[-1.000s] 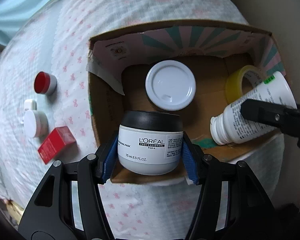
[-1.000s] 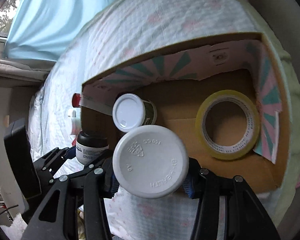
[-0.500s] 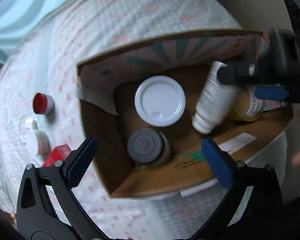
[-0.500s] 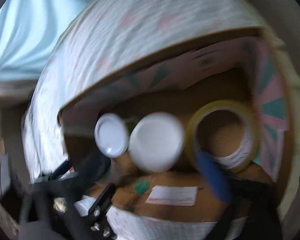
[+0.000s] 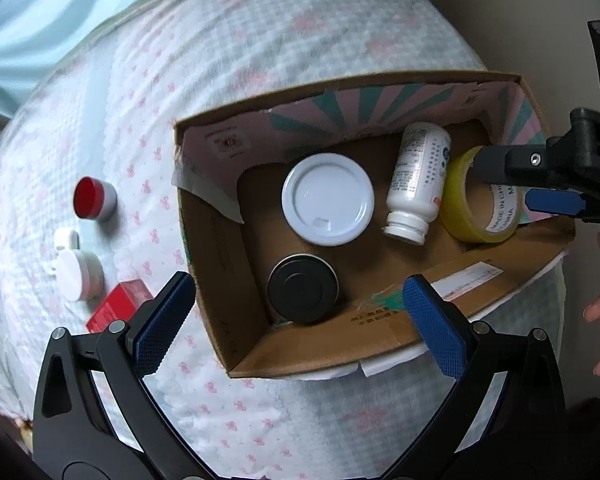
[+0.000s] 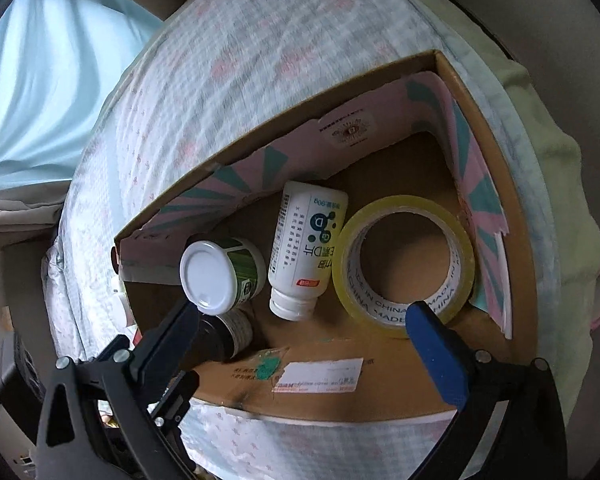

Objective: Organize rigid objects
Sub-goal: 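Open both tools to release the jar and bottle into the box, then move both tools back toward the red box and white lid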

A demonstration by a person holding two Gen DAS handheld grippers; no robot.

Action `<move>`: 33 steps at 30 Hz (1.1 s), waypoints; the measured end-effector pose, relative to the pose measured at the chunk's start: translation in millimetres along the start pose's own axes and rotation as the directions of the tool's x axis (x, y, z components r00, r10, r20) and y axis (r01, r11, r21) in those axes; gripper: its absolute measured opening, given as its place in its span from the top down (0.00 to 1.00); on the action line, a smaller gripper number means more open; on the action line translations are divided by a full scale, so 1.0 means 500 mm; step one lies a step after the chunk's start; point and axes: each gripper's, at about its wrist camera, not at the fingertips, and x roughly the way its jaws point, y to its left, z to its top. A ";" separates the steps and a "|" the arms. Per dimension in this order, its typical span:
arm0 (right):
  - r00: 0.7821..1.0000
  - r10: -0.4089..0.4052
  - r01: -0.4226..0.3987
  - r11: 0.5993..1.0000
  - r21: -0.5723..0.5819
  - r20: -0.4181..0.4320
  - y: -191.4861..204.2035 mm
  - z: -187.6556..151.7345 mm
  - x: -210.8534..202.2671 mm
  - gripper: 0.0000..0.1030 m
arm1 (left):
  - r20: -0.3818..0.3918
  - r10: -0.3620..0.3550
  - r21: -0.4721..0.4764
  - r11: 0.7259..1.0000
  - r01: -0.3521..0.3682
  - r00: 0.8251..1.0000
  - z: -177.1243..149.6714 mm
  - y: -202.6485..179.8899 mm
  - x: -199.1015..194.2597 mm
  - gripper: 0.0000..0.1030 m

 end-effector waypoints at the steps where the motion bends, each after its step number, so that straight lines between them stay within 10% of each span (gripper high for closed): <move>1: 1.000 -0.002 0.002 1.000 -0.001 0.004 0.004 -0.004 -0.001 0.00 | 0.005 -0.001 0.001 1.000 0.001 1.000 0.000 -0.002 -0.008 0.00; 19: 0.996 -0.049 0.059 0.990 -0.130 0.076 0.124 -0.120 -0.158 0.00 | 0.136 -0.010 -0.071 0.997 0.020 0.991 -0.081 0.078 -0.235 0.00; 33: 0.963 -0.128 0.188 0.950 -0.249 0.236 0.294 -0.303 -0.242 0.00 | 0.227 -0.023 -0.236 0.969 0.078 0.974 -0.257 0.327 -0.372 0.00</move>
